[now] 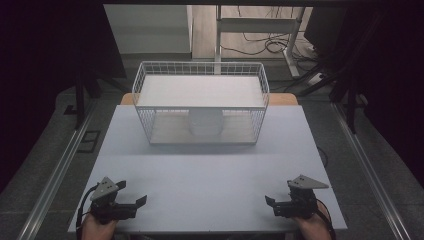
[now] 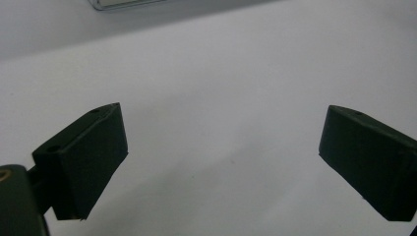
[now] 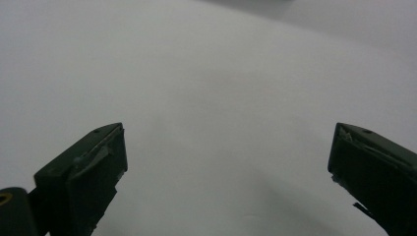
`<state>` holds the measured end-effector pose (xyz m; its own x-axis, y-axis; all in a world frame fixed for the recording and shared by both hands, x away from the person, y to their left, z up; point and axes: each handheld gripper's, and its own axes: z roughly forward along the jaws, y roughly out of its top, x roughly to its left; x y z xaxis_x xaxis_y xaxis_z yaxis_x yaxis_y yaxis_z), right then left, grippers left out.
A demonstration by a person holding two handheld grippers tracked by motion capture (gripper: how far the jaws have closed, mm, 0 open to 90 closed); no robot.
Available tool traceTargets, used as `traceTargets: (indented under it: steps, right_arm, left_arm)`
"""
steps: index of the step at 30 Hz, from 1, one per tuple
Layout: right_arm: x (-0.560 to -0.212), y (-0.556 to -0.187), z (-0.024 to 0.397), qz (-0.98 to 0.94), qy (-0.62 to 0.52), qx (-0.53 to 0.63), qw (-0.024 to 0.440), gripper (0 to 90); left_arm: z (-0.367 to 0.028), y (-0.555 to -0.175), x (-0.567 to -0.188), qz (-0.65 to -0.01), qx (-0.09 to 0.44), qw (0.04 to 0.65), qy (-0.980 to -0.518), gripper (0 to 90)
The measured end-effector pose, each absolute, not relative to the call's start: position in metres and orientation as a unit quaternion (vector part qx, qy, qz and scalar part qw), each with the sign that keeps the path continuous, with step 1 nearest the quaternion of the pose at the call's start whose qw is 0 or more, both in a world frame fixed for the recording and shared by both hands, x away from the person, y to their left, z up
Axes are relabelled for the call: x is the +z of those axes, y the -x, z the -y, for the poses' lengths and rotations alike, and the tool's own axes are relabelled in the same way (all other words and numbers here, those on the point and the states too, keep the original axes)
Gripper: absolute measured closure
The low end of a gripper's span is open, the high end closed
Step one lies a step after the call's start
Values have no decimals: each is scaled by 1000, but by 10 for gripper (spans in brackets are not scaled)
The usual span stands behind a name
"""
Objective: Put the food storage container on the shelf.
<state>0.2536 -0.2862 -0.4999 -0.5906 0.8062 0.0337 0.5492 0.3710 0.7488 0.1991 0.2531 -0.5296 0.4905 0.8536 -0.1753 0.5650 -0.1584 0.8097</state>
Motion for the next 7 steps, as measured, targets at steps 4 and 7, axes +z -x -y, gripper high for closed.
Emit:
traceTargets:
  steps: [4, 7]
  right_arm:
    - [-501, -253, 283, -817, -412, 363, 174, 20]
    - [-501, -254, 282, -820, -409, 358, 177, 20]
  left_arm:
    - [-252, -200, -530, -475, 165, 435, -747, 42]
    - [-252, -200, -530, -478, 163, 434, -746, 44]
